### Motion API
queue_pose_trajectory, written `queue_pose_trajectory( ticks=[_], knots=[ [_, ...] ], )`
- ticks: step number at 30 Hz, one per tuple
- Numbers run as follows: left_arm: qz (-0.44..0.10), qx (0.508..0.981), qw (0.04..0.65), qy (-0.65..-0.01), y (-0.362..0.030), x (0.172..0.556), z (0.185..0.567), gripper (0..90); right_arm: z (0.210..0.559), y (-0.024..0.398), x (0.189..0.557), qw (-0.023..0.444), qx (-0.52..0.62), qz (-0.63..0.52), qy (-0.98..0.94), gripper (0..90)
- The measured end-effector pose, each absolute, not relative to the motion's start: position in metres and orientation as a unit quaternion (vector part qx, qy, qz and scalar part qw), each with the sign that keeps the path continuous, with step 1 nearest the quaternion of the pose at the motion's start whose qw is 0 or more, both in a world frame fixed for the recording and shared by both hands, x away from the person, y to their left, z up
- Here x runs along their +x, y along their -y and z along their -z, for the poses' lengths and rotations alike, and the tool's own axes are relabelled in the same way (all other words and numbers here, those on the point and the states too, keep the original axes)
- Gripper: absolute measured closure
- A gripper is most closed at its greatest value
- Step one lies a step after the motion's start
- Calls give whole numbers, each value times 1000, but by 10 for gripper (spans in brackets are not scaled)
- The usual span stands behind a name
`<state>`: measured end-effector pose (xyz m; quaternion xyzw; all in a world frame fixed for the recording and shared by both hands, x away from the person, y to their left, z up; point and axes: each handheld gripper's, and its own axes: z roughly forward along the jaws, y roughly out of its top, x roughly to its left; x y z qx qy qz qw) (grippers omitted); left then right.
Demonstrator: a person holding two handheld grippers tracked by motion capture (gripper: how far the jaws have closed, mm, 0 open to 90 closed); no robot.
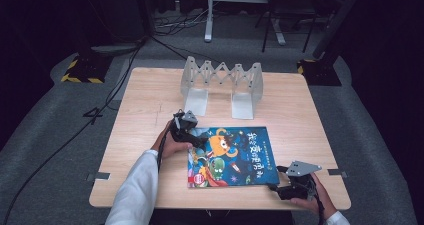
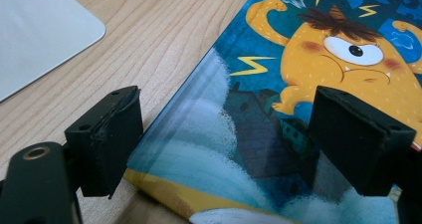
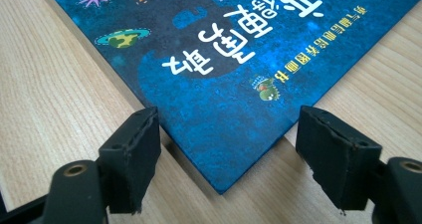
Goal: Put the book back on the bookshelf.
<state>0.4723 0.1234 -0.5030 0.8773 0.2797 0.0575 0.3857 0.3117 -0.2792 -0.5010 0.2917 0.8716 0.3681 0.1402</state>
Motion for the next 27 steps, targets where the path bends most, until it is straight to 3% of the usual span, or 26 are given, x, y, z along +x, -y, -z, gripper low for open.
queue_pose_trajectory(
  ticks=[11,18,27],
  knots=[
    [-43,890,374,-258,-136,440,501,141,500,280,325,136,298,-364,-872,246],
    [-49,895,368,-247,-161,400,499,140,500,276,337,167,319,-358,-862,283],
    [-42,891,378,-247,-179,371,502,137,499,269,351,166,326,-353,-861,239]
  ],
)
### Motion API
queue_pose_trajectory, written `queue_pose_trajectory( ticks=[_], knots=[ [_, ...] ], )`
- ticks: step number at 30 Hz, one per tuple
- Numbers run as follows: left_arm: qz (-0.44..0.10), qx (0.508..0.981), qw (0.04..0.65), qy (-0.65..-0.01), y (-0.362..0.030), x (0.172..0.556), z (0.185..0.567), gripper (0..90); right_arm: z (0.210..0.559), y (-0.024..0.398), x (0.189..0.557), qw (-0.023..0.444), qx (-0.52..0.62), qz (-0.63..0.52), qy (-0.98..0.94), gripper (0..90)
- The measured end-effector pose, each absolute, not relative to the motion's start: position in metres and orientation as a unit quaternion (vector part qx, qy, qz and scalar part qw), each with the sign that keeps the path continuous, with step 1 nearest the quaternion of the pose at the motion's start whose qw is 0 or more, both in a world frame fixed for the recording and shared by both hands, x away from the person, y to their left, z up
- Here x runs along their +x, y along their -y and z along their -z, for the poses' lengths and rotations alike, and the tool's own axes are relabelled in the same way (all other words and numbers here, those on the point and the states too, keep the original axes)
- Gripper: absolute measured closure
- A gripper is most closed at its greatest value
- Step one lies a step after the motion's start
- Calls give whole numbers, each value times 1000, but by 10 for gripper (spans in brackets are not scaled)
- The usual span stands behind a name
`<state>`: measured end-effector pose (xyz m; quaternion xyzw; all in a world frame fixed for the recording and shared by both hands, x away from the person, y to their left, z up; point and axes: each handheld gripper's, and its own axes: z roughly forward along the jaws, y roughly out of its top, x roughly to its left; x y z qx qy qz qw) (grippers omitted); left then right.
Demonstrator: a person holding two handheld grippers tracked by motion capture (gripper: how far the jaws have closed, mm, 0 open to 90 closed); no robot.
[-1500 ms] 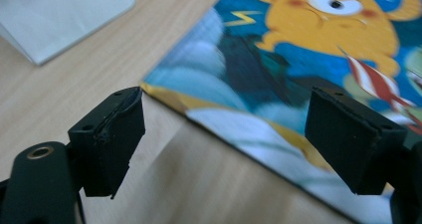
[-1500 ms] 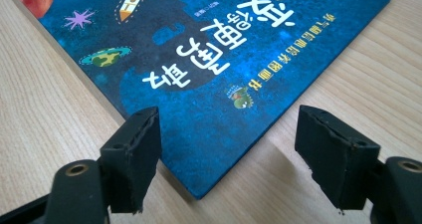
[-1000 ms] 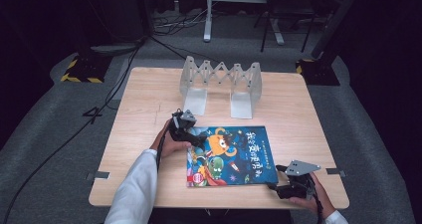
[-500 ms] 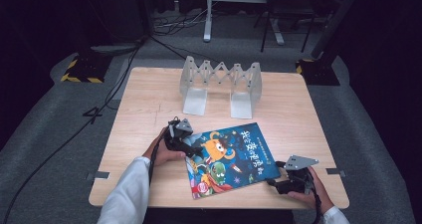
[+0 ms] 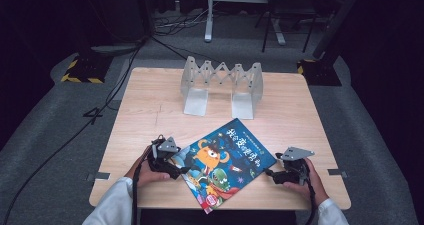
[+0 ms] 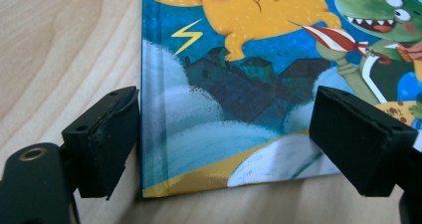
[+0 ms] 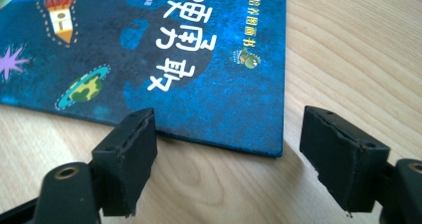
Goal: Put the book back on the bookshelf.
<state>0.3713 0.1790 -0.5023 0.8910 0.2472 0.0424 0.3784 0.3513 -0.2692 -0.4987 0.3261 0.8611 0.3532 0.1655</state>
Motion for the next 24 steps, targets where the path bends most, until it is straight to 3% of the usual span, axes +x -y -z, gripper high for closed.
queue_pose_trajectory(
  ticks=[3,18,22,24],
  knots=[
    [-42,892,378,-247,-182,365,502,134,498,266,352,165,319,-358,-862,315],
    [-46,887,386,-251,-200,327,504,137,499,243,372,205,348,-348,-846,317],
    [-63,894,374,-238,-200,317,505,141,500,239,380,198,369,-350,-838,339],
    [-66,895,372,-238,-199,315,505,143,499,236,377,171,359,-353,-847,320]
  ],
)
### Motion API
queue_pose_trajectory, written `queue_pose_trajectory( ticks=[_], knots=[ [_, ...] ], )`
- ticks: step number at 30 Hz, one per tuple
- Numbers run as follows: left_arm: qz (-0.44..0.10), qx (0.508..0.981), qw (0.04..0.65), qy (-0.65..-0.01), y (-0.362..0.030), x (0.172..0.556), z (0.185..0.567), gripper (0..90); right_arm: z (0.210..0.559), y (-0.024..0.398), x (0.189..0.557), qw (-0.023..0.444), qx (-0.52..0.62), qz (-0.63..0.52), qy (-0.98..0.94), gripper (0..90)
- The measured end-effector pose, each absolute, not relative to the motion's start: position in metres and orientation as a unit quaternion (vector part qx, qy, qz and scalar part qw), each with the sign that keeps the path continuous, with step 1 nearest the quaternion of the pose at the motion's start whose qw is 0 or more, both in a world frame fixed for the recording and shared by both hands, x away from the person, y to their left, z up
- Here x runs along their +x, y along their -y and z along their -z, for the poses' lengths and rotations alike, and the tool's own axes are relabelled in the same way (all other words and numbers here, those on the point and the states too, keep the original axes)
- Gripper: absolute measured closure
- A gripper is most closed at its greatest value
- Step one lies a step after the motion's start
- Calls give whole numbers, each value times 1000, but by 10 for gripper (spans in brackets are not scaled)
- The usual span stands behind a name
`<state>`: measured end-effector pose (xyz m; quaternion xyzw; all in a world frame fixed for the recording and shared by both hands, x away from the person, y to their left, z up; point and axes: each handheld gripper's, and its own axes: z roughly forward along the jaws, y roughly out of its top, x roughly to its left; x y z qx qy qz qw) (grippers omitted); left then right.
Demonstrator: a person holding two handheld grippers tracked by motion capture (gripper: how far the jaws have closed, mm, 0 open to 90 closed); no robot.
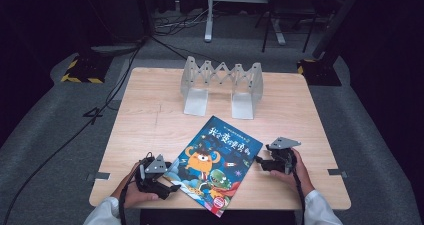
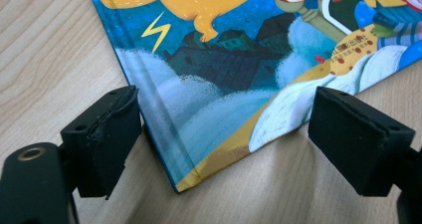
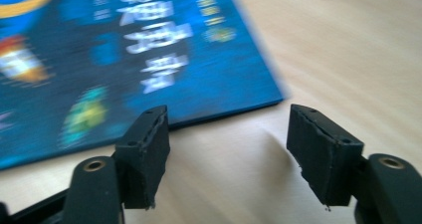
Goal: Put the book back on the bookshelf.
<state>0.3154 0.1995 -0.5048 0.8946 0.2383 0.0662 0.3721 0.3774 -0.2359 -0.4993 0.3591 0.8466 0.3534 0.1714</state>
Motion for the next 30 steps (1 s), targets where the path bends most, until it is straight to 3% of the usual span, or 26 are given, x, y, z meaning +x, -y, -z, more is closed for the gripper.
queue_pose_trajectory(
  ticks=[9,30],
  knots=[
    [-69,893,372,-243,-198,311,505,151,500,212,344,129,289,-367,-875,311],
    [-53,892,383,-233,-197,290,505,202,501,204,379,148,330,-355,-862,210]
  ],
)
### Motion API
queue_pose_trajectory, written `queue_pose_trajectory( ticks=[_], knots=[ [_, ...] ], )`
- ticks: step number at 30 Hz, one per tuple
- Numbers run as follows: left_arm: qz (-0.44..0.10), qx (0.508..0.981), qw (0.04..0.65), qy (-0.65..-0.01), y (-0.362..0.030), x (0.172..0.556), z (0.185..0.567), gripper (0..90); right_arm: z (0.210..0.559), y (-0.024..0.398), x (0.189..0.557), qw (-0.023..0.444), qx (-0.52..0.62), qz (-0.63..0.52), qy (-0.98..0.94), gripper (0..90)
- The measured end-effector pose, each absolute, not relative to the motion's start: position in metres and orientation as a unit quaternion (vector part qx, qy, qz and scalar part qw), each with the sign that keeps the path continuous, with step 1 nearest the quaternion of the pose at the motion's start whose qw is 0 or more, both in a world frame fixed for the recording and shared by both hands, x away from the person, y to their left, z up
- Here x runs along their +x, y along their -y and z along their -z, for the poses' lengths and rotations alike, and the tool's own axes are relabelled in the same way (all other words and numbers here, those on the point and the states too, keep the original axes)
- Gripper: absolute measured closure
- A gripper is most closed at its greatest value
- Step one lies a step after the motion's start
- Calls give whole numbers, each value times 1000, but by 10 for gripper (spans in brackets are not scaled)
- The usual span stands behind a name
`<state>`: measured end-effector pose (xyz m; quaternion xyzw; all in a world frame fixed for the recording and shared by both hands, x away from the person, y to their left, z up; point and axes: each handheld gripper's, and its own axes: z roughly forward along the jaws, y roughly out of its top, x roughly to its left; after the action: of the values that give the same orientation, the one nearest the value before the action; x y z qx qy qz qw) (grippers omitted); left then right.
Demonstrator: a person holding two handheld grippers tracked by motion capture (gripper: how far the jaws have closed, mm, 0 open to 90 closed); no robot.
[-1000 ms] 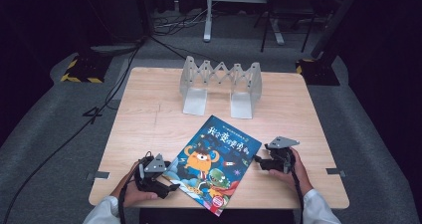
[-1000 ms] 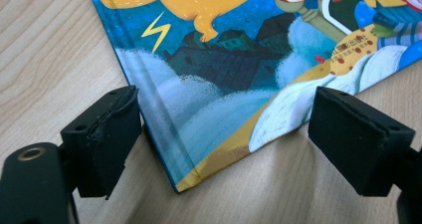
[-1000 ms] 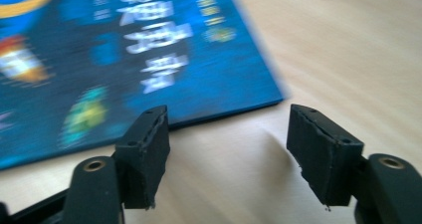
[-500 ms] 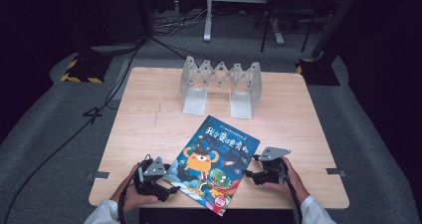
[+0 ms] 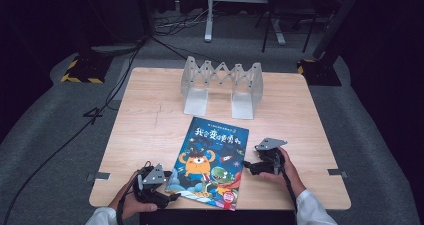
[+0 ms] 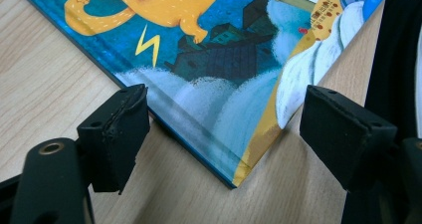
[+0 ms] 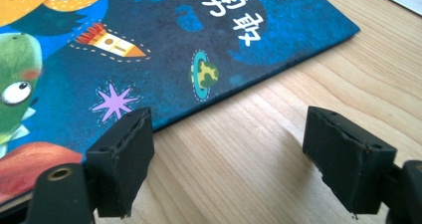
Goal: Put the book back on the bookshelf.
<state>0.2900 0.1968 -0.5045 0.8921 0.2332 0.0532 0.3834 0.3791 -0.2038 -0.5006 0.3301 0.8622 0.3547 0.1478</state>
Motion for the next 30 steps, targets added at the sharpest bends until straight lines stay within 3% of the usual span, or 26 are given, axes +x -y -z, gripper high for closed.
queue_pose_trajectory(
  ticks=[13,30],
  knots=[
    [-38,900,387,-196,-153,284,505,220,499,238,324,128,306,-352,-875,245],
    [-60,905,369,-201,-138,282,503,223,496,270,291,128,316,-337,-878,257]
  ],
)
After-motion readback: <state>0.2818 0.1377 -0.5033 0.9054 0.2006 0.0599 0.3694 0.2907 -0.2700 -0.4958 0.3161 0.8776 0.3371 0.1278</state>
